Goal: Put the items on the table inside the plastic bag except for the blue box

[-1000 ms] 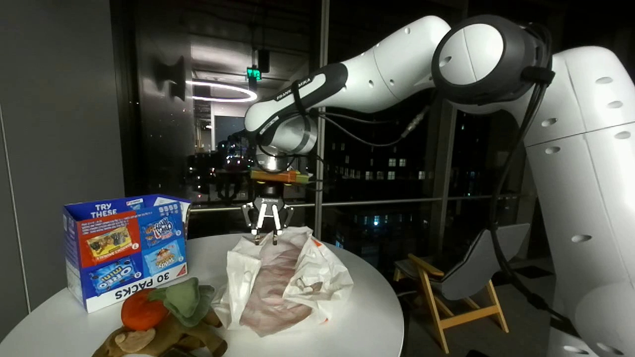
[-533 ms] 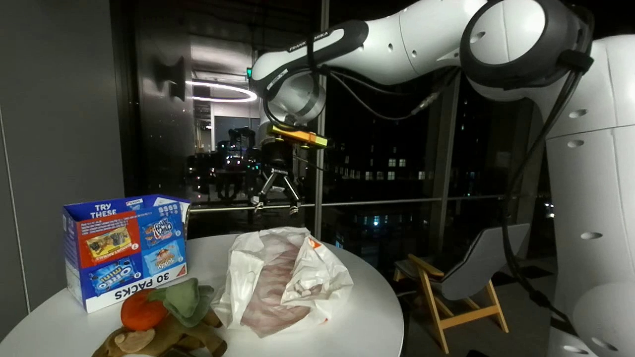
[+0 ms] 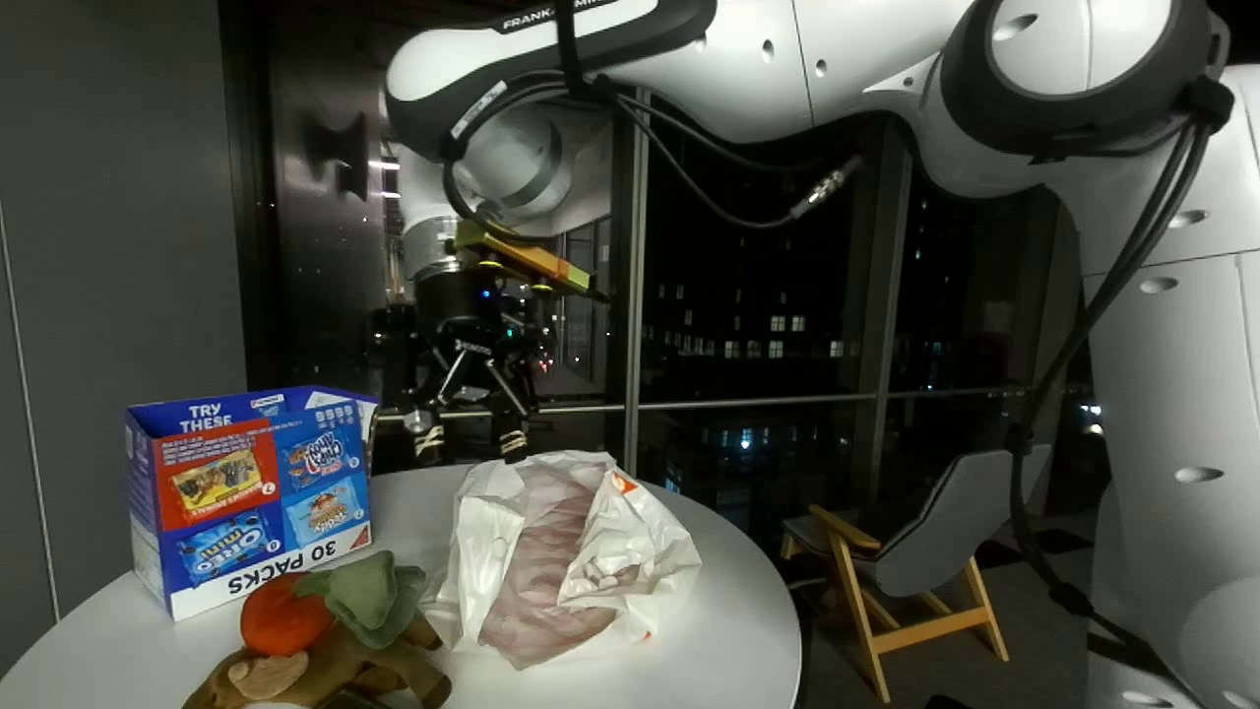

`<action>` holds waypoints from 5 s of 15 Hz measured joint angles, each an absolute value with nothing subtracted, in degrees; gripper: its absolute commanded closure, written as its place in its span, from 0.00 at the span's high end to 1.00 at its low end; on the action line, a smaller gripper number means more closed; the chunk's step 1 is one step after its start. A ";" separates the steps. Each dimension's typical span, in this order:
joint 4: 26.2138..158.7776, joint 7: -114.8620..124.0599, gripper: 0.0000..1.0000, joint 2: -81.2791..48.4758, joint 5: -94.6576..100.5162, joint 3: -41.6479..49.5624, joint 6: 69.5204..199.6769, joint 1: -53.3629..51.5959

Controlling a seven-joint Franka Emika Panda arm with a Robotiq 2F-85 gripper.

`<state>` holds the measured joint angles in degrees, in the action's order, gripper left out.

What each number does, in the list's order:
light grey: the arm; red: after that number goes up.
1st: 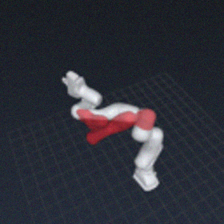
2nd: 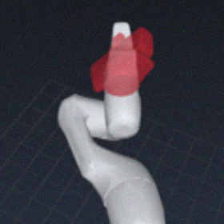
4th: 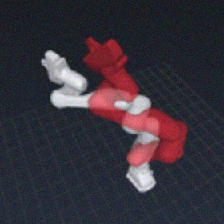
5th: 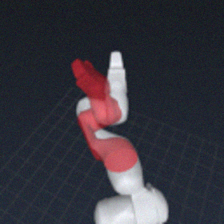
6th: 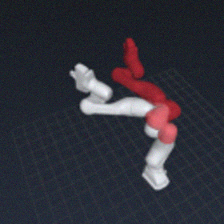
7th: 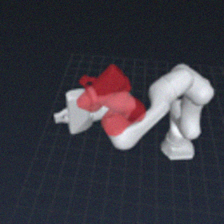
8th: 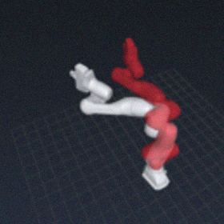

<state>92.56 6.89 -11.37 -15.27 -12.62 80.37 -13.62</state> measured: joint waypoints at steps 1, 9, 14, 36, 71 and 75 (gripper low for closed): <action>91.89 6.67 1.00 -12.34 -13.48 -13.69 80.60 -15.13; 87.93 2.37 1.00 -22.35 6.27 -16.36 96.72 -23.99; 87.07 -0.07 1.00 -26.35 13.70 -16.09 106.68 -24.90; 83.03 -1.05 0.68 -35.34 14.67 -10.75 102.35 -23.90; 82.52 13.32 0.12 -9.94 -3.06 -6.43 77.37 -10.43; 87.34 18.21 0.12 -6.98 2.02 -5.71 68.59 -9.81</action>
